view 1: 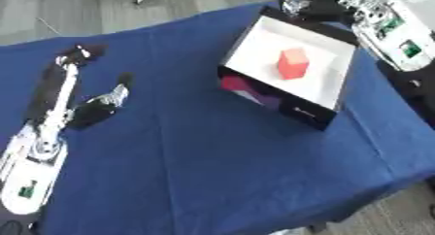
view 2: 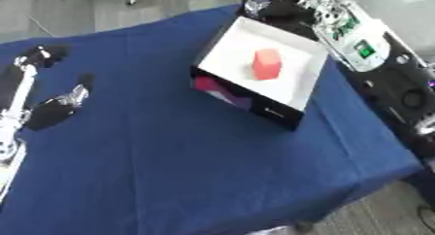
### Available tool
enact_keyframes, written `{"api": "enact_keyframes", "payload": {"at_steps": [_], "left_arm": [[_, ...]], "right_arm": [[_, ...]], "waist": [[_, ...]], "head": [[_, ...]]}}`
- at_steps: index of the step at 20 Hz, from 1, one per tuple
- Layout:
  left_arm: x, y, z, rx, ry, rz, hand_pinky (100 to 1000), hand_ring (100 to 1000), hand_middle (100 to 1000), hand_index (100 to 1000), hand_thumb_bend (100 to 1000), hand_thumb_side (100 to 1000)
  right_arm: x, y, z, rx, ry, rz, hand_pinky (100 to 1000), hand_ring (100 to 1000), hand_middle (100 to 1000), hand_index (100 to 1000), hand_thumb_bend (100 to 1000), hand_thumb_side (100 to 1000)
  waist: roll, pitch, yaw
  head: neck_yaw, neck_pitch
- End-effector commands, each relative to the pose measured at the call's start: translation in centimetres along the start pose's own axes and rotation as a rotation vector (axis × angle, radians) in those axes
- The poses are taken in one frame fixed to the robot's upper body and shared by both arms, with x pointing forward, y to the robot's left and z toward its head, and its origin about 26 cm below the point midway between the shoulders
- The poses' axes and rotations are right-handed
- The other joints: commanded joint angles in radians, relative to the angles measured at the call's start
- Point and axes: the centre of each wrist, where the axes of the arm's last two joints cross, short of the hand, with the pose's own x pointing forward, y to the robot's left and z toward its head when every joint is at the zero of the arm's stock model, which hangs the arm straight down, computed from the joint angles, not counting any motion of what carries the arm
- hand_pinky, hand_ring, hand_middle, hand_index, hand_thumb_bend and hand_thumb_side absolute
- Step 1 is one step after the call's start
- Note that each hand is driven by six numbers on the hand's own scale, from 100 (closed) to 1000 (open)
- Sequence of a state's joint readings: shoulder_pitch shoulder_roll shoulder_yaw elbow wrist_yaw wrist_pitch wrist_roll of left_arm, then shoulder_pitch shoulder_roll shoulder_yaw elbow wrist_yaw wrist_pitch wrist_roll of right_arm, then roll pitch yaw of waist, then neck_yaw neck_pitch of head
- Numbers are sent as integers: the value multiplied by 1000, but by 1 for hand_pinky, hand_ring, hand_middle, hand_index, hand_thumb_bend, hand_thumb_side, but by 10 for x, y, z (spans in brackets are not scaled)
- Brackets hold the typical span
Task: Pick up the objects with one hand, pass them to the other hand, and then place them into the box on the other side of the table.
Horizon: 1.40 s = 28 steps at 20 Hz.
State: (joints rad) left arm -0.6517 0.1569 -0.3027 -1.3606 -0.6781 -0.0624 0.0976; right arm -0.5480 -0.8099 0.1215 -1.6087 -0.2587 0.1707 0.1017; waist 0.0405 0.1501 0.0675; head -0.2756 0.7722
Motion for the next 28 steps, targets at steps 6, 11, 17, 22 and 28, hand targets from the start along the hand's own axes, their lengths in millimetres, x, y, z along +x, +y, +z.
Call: {"api": "enact_keyframes", "payload": {"at_steps": [6, 11, 17, 22, 28], "left_arm": [[-12, 65, 4, 12, 35, -62, 811, 803, 770, 867, 290, 475], [-24, 112, 9, -30, 82, -105, 819, 808, 771, 866, 320, 488], [-40, 154, 12, -119, 133, -135, 842, 824, 780, 875, 370, 453], [-59, 184, 15, -188, 178, -131, 850, 832, 779, 865, 431, 464], [-76, 221, 19, -296, 221, -197, 859, 840, 784, 865, 556, 531]], "right_arm": [[31, -32, 22, -74, -177, -195, 964, 1000, 1000, 1000, 100, 530], [33, -38, 32, -93, -201, -235, 962, 1000, 1000, 1000, 100, 534], [35, -39, 37, -94, -229, -229, 969, 1000, 1000, 1000, 100, 541], [33, -40, 38, -105, -234, -227, 969, 1000, 1000, 1000, 100, 540], [32, -40, 41, -117, -237, -226, 969, 1000, 1000, 1000, 100, 544]], "waist": [[13, -31, 8], [16, -27, 11], [15, -17, 9], [11, -5, 3], [6, 9, -7]], "head": [[79, -2], [102, -2], [128, -2], [153, -2], [181, -2]]}}
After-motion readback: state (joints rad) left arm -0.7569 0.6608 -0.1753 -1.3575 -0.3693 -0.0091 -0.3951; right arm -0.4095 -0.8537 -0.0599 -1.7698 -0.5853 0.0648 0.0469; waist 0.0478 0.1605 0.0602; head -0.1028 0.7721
